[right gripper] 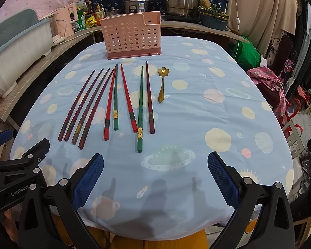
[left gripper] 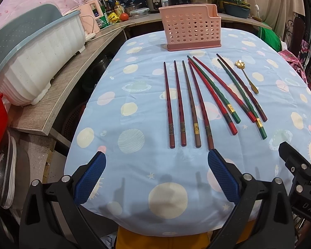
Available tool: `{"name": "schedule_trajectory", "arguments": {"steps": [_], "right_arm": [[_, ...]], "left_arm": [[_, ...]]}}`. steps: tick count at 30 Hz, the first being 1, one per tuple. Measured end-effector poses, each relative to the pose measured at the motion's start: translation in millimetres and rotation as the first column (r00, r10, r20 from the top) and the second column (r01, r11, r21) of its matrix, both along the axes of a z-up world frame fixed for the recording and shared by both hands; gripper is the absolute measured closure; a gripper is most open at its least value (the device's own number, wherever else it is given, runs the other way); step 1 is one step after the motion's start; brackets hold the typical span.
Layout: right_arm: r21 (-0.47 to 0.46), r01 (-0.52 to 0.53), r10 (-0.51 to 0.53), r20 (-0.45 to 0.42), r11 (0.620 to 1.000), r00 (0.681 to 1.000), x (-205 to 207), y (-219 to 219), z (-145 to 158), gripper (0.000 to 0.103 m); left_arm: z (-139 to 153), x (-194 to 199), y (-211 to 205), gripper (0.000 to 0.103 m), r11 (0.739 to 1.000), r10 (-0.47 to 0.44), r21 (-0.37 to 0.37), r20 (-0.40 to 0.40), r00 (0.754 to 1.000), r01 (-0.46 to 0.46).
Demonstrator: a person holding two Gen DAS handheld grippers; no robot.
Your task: Organize utensils
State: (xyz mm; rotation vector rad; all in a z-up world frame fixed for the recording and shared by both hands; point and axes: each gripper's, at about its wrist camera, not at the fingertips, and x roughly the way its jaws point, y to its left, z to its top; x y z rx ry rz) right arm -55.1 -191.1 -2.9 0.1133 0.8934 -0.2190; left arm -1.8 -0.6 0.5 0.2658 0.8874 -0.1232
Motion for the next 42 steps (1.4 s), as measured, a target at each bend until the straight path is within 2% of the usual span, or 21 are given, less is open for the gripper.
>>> {"name": "schedule_trajectory", "arguments": {"steps": [42], "right_arm": [[0.008,0.0,0.0,-0.009,1.0,1.0,1.9,-2.2,-5.7,0.007]], "left_arm": [[-7.1,2.3,1.2,0.009,1.0,0.004,0.003,-0.008,1.0,-0.004]]}}
